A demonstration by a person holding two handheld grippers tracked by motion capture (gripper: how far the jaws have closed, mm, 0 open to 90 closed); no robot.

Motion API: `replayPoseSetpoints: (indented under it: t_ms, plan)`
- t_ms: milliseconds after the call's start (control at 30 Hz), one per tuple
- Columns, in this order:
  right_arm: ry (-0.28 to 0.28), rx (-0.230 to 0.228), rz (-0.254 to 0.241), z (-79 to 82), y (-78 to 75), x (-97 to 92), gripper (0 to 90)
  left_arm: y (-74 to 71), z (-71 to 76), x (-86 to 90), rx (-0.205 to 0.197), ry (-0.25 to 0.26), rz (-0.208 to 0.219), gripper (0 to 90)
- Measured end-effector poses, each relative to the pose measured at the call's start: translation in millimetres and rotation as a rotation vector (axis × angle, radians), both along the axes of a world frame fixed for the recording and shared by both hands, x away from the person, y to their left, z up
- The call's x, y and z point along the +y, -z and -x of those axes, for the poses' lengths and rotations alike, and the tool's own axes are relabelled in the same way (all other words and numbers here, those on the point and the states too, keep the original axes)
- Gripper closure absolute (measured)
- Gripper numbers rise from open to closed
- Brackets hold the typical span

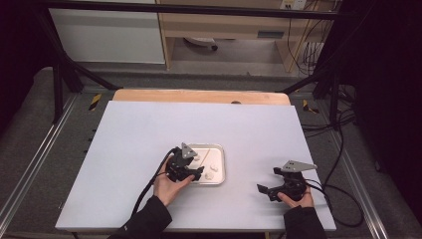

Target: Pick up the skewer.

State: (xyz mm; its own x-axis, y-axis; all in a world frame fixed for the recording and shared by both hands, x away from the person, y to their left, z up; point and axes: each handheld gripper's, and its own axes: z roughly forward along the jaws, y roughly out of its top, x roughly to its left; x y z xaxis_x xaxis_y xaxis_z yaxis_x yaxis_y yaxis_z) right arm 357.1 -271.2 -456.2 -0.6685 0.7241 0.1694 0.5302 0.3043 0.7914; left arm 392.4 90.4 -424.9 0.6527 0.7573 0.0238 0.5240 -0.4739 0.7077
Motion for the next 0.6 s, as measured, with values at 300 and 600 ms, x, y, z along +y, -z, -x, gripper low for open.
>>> replayPoseSetpoints:
  t_ms: [300,600]
  plan:
    - [-0.002,0.0,-0.001,0.0,-0.1,0.0,0.9,6.1,-3.0,-4.2,0.024,-0.01,-0.003,57.1]
    - [-0.002,0.0,-0.001,0.1,0.0,0.1,1.0,13.2,-3.8,-8.9,0.034,-0.013,-0.016,72.3]
